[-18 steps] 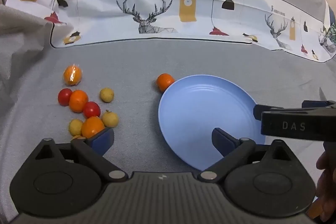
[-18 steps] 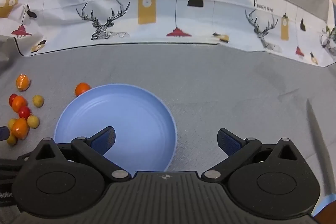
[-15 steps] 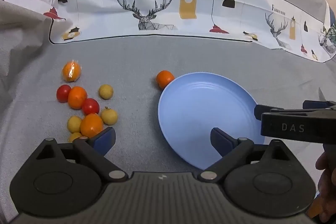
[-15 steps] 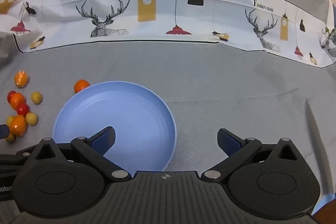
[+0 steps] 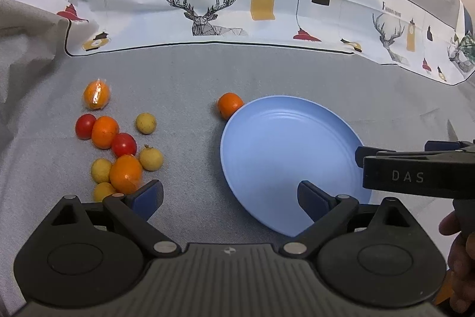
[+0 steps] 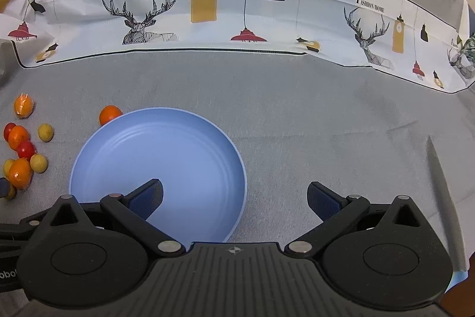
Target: Organize fruits
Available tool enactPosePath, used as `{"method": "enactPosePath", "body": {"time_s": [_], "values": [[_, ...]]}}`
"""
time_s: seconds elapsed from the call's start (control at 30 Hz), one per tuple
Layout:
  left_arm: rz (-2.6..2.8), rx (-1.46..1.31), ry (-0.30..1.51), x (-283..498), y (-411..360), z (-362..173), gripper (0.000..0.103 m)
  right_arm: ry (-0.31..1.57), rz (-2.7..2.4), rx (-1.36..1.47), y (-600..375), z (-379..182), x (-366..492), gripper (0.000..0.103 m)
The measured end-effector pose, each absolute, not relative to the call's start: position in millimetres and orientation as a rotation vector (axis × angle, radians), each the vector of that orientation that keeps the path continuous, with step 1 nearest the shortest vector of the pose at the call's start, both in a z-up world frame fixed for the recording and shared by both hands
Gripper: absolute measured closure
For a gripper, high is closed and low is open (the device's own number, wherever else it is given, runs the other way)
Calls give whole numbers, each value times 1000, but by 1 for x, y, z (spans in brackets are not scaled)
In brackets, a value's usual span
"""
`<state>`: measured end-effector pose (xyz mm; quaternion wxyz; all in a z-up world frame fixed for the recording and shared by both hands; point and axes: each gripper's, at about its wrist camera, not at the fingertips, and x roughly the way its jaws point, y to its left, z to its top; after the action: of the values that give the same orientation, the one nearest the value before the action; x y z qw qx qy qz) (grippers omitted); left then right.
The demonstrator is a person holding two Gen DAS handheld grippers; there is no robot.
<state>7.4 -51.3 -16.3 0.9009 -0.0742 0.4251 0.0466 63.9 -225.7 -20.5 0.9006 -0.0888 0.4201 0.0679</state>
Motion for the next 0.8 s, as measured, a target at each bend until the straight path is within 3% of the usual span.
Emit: {"method": "enactPosePath", "body": {"time_s": [0.8], "values": [[69,-158,871,7,-55,-14,8,874,147,-197,-218,-17,65,1]]}}
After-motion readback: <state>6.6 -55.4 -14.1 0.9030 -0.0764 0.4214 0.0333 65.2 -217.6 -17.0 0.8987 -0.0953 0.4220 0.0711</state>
